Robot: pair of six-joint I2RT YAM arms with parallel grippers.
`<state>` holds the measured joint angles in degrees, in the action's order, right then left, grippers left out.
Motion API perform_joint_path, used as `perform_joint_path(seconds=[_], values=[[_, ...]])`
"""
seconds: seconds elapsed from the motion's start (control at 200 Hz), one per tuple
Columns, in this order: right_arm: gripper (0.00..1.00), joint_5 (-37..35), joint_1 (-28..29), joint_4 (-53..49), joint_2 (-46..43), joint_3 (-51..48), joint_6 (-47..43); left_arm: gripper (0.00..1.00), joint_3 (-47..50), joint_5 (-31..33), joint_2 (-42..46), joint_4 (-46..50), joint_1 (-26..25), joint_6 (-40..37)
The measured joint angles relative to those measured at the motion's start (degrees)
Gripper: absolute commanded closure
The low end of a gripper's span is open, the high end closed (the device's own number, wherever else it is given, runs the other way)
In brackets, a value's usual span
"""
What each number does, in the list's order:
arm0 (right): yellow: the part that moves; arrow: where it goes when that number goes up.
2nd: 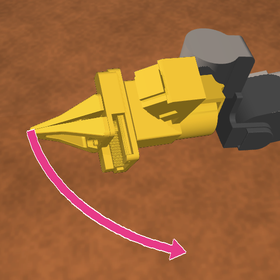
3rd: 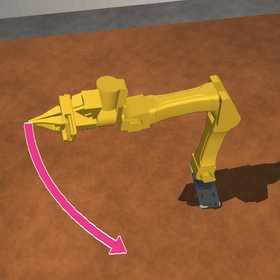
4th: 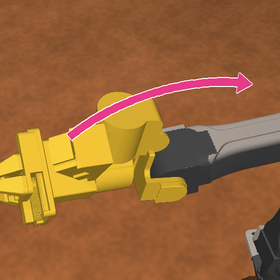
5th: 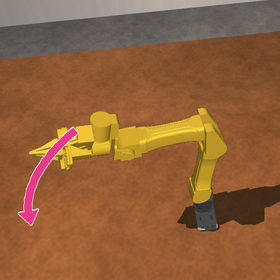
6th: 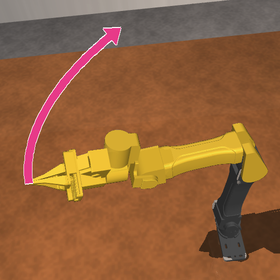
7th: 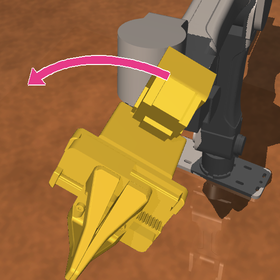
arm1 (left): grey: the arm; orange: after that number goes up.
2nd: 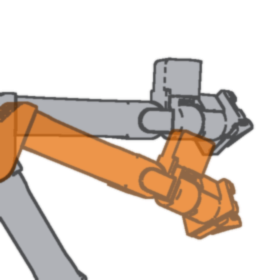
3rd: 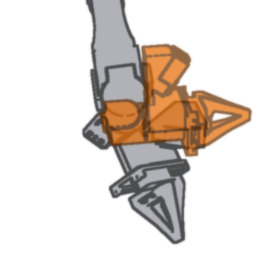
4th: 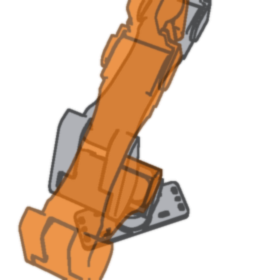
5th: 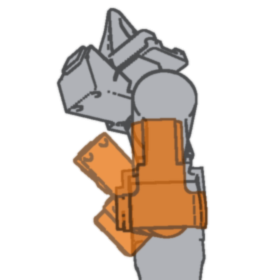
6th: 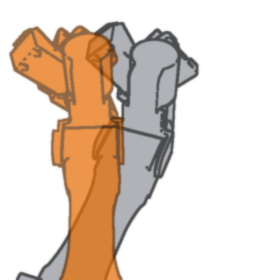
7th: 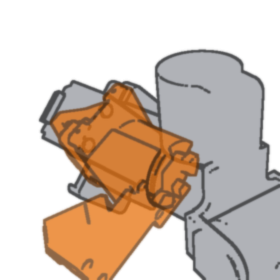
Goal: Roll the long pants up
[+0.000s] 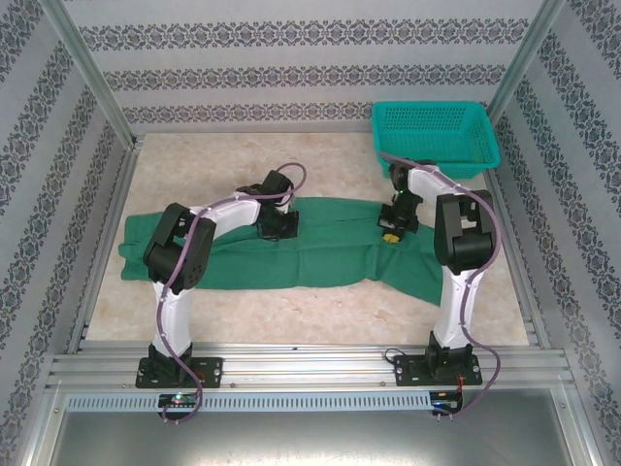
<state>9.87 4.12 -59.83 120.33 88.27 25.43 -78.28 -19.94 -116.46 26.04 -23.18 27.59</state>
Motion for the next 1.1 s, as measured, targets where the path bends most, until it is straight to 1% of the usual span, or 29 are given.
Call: perform_joint_path(seconds=[0.195,0.275,0.405,0.43,0.48,0.49,0.54,0.575,0.595,0.62,0.635,0.659,0.674,0.684,0.754,0.854,0.954,1.099], values=[[1.00,-0.04,-2.03,-1.44,3.26,7.80,-1.75,1.00,0.52,0.09,0.48,0.31,5.29,-0.46],[1.00,0.00,-2.01,-1.46,4.79,10.14,-1.92,1.00,0.26,0.98,0.48,0.72,6.05,-0.83],[1.00,0.00,-1.99,-1.68,4.98,10.25,-2.05,1.00,0.15,1.01,0.48,0.98,6.32,-1.36],[1.00,-0.02,-2.01,-1.64,4.98,10.16,-2.05,0.96,0.15,0.92,0.48,0.98,6.32,-1.51],[1.00,0.00,-2.01,-1.11,4.70,9.20,-2.05,0.83,0.17,0.83,0.59,1.01,6.34,-1.68],[0.99,-0.02,-2.01,-1.01,4.63,8.98,-2.05,0.80,0.17,0.81,0.59,1.03,6.34,-1.70],[0.82,-0.22,-2.05,-0.20,3.34,6.86,-1.95,0.68,0.63,0.63,1.20,1.09,6.38,-2.27],[0.75,-0.52,-2.12,0.46,2.01,5.03,-1.68,0.58,1.40,0.72,2.25,1.22,6.38,-2.27],[0.64,-0.90,-2.12,0.87,1.05,3.89,-1.88,0.55,1.88,0.87,2.93,1.36,6.38,-2.25],[0.53,-1.33,-2.16,1.20,-0.50,2.43,-1.97,0.51,2.54,1.22,4.11,1.77,6.43,-2.25],[0.50,-1.62,-2.27,1.27,-1.36,1.81,-1.27,0.49,2.80,1.38,4.85,2.12,6.45,-2.75],[0.49,-1.92,-2.45,1.42,-2.91,0.76,-1.53,0.46,3.21,1.86,6.08,2.73,6.49,-2.62],[0.42,-2.01,-2.67,1.49,-3.93,0.26,-1.62,0.45,3.43,2.19,6.99,3.08,6.56,-3.08],[0.40,-2.16,-2.84,1.60,-4.74,-0.13,-1.68,0.45,3.58,2.43,7.56,3.23,6.60,-2.91],[0.37,-2.60,-4.44,1.90,-8.79,-1.11,-1.84,0.42,4.33,3.67,11.78,4.02,7.19,-3.28],[0.36,-2.82,-8.33,2.86,-11.87,-1.11,-1.81,0.41,5.38,4.57,17.92,4.22,9.86,-3.45],[0.37,-3.08,-12.13,3.13,-11.06,-1.05,-1.84,0.41,6.27,5.51,21.62,4.26,15.06,-3.65],[0.38,-3.23,-16.24,3.30,-7.58,-1.03,-1.81,0.41,8.83,6.71,22.12,4.24,23.39,-3.65]])
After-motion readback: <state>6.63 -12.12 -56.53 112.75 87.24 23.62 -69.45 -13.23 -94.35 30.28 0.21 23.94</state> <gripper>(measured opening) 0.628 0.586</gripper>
